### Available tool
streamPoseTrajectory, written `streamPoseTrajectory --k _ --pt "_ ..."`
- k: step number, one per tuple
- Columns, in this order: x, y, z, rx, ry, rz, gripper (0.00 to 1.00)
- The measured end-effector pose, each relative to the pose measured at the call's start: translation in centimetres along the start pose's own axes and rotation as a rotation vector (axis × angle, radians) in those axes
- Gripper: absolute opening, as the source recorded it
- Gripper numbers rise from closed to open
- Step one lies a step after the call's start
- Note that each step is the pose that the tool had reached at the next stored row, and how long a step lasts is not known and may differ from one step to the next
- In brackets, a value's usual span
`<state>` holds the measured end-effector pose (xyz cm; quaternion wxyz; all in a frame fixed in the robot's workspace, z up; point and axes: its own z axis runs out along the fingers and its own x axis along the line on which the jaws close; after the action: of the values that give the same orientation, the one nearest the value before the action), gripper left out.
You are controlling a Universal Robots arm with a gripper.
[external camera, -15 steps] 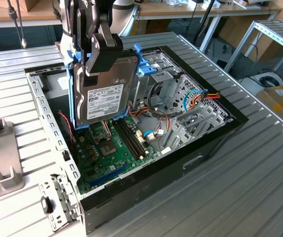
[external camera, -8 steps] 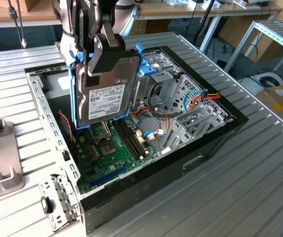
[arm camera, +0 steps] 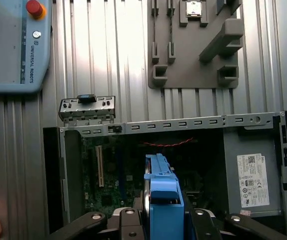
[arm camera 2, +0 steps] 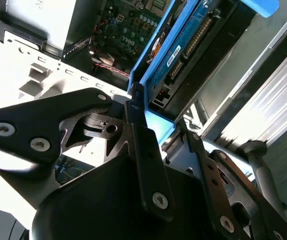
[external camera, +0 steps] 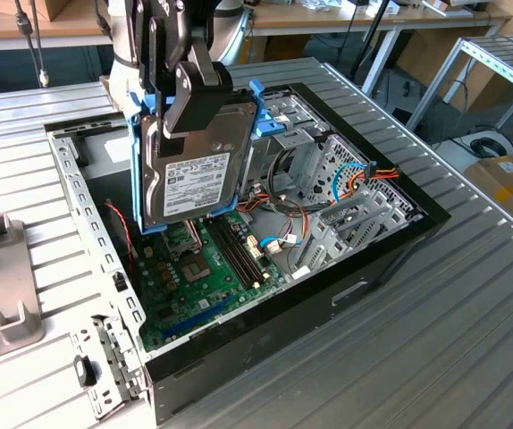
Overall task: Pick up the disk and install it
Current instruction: 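Insert the disk into the insertion slot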
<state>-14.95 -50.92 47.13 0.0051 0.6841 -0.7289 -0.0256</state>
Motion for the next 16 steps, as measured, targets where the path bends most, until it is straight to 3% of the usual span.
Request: streamPoseTrajectory --k 16 --pt "0.22 -0.71 -0.02 0.0 0.0 0.0 0.37"
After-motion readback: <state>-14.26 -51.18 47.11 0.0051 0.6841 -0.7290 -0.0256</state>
